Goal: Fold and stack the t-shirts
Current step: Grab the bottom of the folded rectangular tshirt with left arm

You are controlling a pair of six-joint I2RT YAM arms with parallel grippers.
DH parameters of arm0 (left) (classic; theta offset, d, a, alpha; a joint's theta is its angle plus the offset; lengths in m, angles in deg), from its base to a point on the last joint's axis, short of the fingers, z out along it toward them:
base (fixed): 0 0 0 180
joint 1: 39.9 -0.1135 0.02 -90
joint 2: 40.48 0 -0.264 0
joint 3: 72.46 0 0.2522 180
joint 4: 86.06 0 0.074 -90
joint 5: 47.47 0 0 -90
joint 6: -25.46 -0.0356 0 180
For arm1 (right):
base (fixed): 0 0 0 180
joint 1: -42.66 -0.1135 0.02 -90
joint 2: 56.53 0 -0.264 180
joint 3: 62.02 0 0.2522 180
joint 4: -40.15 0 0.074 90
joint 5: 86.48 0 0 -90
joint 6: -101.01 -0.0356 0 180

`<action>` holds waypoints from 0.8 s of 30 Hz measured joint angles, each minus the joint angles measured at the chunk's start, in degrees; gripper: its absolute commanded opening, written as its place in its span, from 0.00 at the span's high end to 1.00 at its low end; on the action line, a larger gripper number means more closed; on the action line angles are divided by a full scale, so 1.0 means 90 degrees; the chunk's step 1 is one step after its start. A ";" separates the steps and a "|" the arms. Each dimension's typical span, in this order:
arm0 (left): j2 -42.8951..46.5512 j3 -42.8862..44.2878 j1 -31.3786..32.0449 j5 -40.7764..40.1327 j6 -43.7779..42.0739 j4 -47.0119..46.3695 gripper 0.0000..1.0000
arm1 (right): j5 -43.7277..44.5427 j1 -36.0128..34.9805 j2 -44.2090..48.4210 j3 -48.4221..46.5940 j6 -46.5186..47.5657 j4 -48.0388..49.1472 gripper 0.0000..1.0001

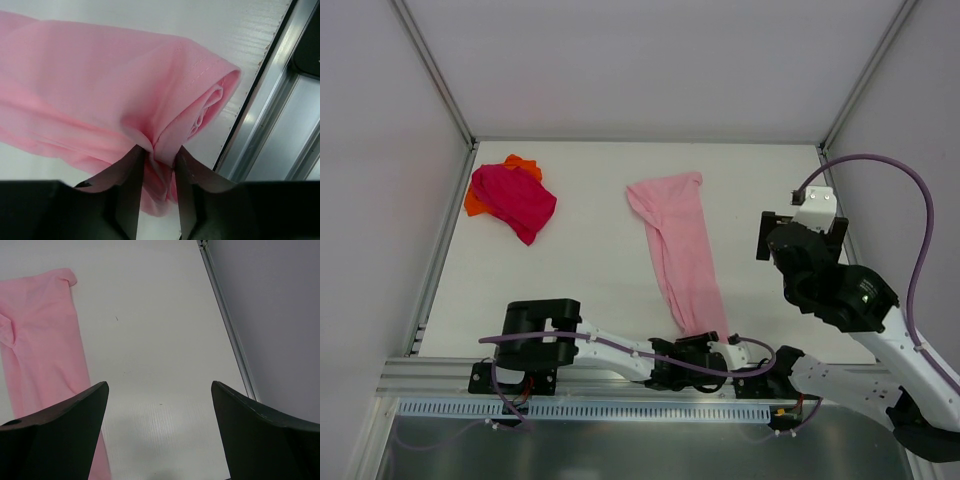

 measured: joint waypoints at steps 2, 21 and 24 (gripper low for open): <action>-0.0027 0.0005 0.0000 -0.0005 0.0007 0.0068 0.89 | 0.0041 0.0000 0.0027 0.0000 0.0029 0.0000 0.11; 0.0821 0.0051 0.0721 -0.1008 0.0600 0.1047 1.00 | 0.0078 0.0000 -0.0444 0.0233 0.0114 0.0231 0.10; 0.0935 0.0126 0.0811 -0.1234 0.0622 0.1173 1.00 | 0.0073 0.0000 -0.0444 0.0233 0.0114 0.0236 0.11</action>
